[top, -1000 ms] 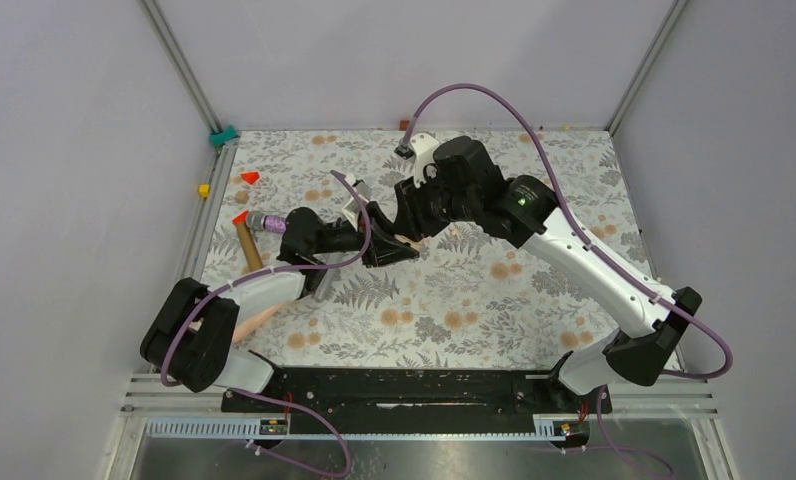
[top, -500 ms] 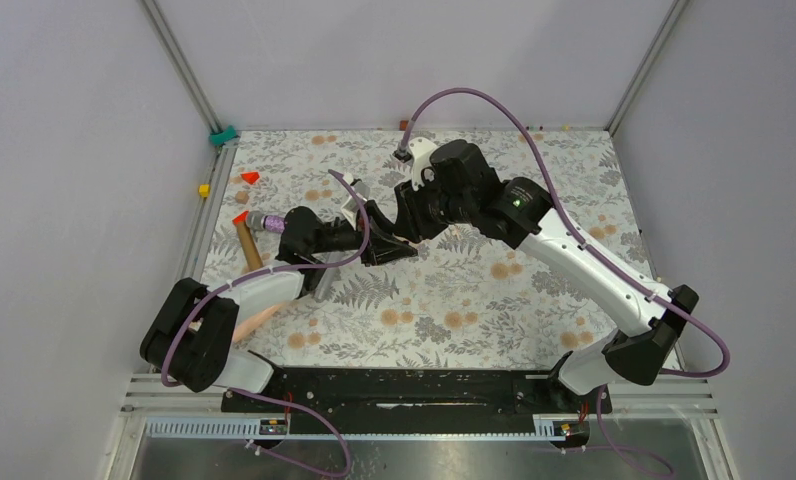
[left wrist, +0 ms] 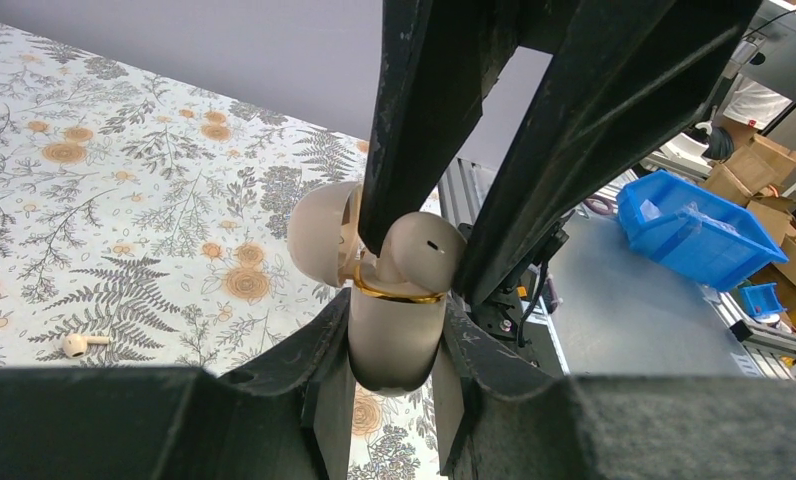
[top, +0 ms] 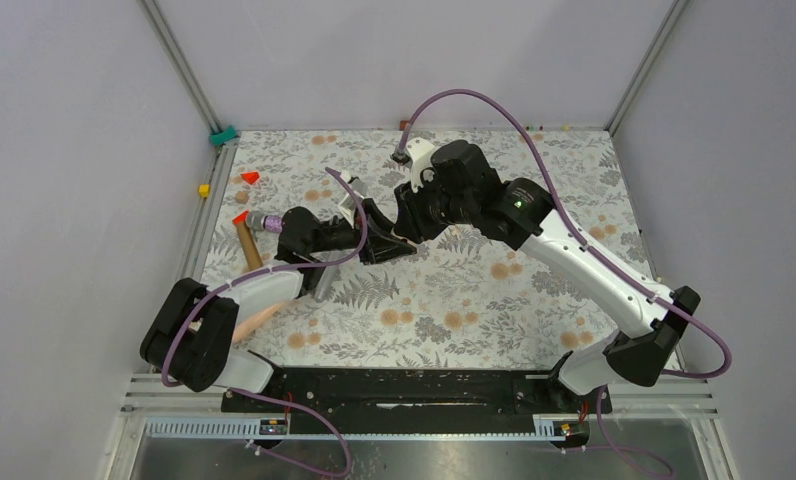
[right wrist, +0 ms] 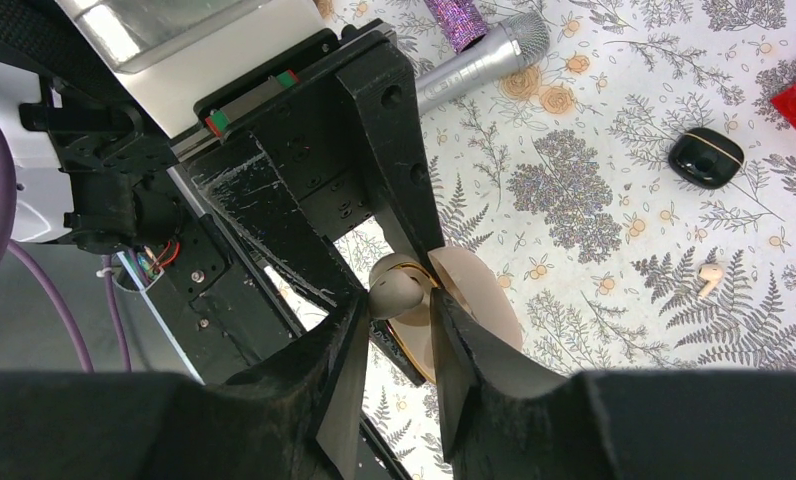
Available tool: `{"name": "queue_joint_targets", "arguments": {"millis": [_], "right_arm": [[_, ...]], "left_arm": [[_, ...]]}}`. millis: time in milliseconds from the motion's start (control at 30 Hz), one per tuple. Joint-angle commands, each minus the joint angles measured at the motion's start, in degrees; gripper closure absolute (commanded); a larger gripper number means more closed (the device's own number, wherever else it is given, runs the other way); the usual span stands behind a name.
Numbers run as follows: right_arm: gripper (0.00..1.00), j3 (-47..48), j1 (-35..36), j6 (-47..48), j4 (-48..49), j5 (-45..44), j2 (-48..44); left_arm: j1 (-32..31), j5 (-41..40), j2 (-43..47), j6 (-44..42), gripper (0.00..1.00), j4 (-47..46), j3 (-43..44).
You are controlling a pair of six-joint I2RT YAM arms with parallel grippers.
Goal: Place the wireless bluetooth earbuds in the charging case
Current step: Place the earbud in the charging case.
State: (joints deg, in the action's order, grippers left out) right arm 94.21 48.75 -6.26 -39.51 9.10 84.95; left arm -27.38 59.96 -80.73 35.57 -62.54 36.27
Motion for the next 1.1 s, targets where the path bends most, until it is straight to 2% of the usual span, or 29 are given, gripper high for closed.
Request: {"name": "queue_joint_targets", "arguments": {"millis": [0,167,300,500,567,833,1067], "right_arm": [[0.65,1.47,-0.04,1.84,0.88,-1.55,-1.75],[0.66,1.50,-0.06,2.62,0.66,-0.10,-1.59],[0.68,1.18,-0.06,7.65,0.74,0.66,-2.29],[0.70,-0.78,-0.06,15.60,1.29,1.85,-4.64],[0.70,-1.44,-0.06,17.67,1.24,2.65,-5.26],[0.59,-2.28,-0.06,21.78,1.40,3.66,-6.10],[0.57,-0.59,-0.06,20.90,0.68,8.26,-5.98]], "left_arm": [[0.32,0.64,1.54,0.57,1.00,-5.13,0.01],[0.39,0.83,1.63,0.85,1.00,-5.22,0.08],[0.42,2.05,1.63,1.96,1.00,-6.53,0.32],[0.57,7.41,0.46,11.64,1.00,-19.52,0.59],[0.51,8.04,0.46,12.92,1.00,-20.07,1.04],[0.49,8.35,1.00,13.12,1.00,-20.07,1.02],[0.48,8.38,1.04,12.96,1.00,-20.07,0.92]]}}
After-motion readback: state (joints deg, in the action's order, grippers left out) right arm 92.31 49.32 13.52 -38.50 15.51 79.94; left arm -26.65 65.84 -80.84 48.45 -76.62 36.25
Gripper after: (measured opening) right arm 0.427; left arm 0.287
